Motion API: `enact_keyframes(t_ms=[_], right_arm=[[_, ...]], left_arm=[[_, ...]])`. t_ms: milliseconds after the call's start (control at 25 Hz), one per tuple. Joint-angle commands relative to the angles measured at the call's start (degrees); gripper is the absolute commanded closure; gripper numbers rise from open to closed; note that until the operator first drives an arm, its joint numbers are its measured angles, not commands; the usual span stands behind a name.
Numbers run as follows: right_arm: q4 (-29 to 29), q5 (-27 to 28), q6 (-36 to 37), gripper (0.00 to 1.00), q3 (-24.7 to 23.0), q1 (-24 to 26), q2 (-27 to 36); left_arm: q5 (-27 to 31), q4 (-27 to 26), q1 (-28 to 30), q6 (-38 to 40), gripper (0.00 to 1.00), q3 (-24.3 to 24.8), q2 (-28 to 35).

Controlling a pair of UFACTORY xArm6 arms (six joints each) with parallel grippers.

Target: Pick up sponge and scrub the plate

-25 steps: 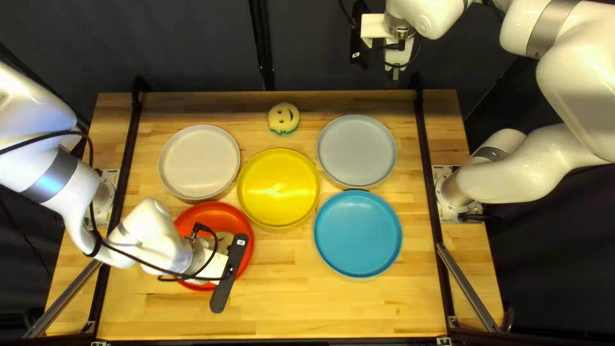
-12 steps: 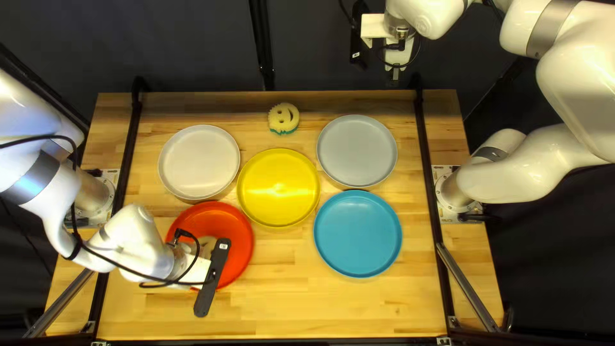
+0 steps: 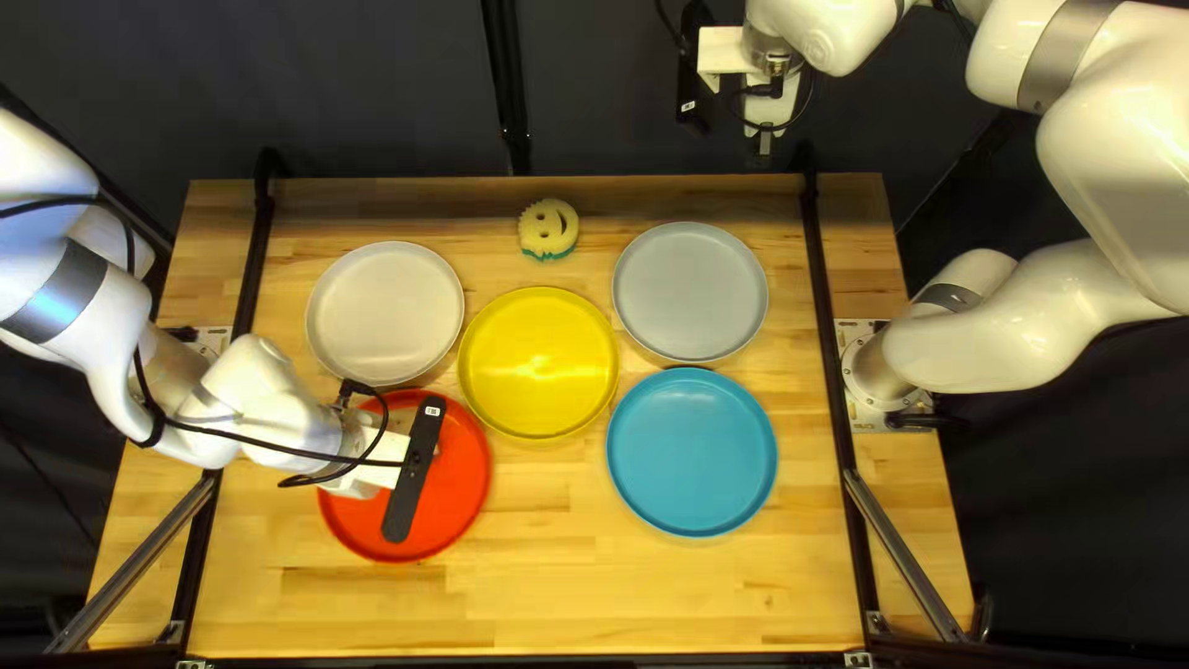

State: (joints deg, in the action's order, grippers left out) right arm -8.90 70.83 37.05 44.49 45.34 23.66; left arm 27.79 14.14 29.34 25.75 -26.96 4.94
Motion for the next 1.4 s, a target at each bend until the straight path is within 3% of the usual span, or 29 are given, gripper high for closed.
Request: enact_keyframes(t_ms=[40, 320, 760, 960, 1120, 1400], right_arm=[[0.0, 0.0, 0.0, 0.00, 0.0, 0.0, 0.0], [0.0, 0.0, 0.0, 0.00, 0.0, 0.0, 0.0], [0.0, 0.0, 0.0, 0.00, 0.0, 0.0, 0.0], [0.0, 0.0, 0.0, 0.00, 0.0, 0.0, 0.0], [0.0, 0.0, 0.0, 0.00, 0.0, 0.0, 0.0], [0.0, 0.0, 0.0, 0.00, 0.0, 0.0, 0.0]], left_arm=[[1.6, 0.1, 5.2, 4.8, 1.00, -3.1, -2.2], [1.6, 1.2, 8.5, 8.2, 1.00, -7.2, -6.1], [-1.9, -0.5, 4.4, 5.7, 1.00, 4.1, 2.2], [-2.5, -1.6, 3.4, 5.0, 1.00, 6.6, 4.1], [-2.8, -1.1, 4.1, 6.0, 1.00, 4.0, 1.2], [-1.5, 1.5, 7.5, 9.1, 1.00, -6.5, -7.6]])
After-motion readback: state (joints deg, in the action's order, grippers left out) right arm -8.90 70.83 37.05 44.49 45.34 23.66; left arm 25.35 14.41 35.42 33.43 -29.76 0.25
